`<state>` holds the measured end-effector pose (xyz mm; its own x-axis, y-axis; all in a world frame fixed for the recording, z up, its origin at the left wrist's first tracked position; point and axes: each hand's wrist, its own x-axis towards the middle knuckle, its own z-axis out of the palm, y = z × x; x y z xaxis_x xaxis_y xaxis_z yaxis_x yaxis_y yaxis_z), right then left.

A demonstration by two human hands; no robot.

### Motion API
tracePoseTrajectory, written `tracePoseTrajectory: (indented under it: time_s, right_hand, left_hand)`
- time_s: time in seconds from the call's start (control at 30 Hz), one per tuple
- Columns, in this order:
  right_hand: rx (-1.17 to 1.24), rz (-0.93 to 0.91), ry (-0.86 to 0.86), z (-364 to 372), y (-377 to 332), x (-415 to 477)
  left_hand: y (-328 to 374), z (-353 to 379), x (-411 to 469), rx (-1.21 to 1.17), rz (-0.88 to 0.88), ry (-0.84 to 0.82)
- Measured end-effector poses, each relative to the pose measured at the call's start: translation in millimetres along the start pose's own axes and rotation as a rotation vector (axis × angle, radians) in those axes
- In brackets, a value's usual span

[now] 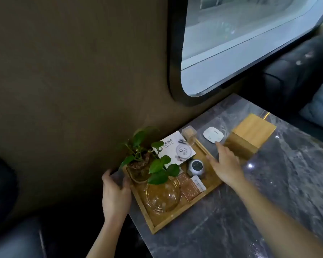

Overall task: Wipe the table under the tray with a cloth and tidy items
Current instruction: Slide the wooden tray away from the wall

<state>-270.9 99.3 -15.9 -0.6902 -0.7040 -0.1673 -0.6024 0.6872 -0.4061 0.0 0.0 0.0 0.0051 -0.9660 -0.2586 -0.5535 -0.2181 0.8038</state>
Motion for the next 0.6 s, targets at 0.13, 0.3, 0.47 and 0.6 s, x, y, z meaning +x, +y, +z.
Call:
tracePoseTrajectory:
  time_s: [0.13, 0.3, 0.47, 0.6]
  right_hand:
    - [-0.085, 0.035, -0.048, 11, 5, 7]
    - [-0.156, 0.052, 0.015, 24, 7, 18]
    - [-0.149, 0.048, -0.028, 31, 15, 25]
    - [-0.320, -0.077, -0.064, 30, 23, 30]
  left_hand:
    - [-12, 10, -1, 0.281, -0.053, -0.169]
    - [-22, 20, 0, 0.407, -0.044, -0.270]
    - [-24, 27, 1, 0.530, 0.045, -0.242]
    - [-25, 34, 2, 0.569, 0.091, -0.213]
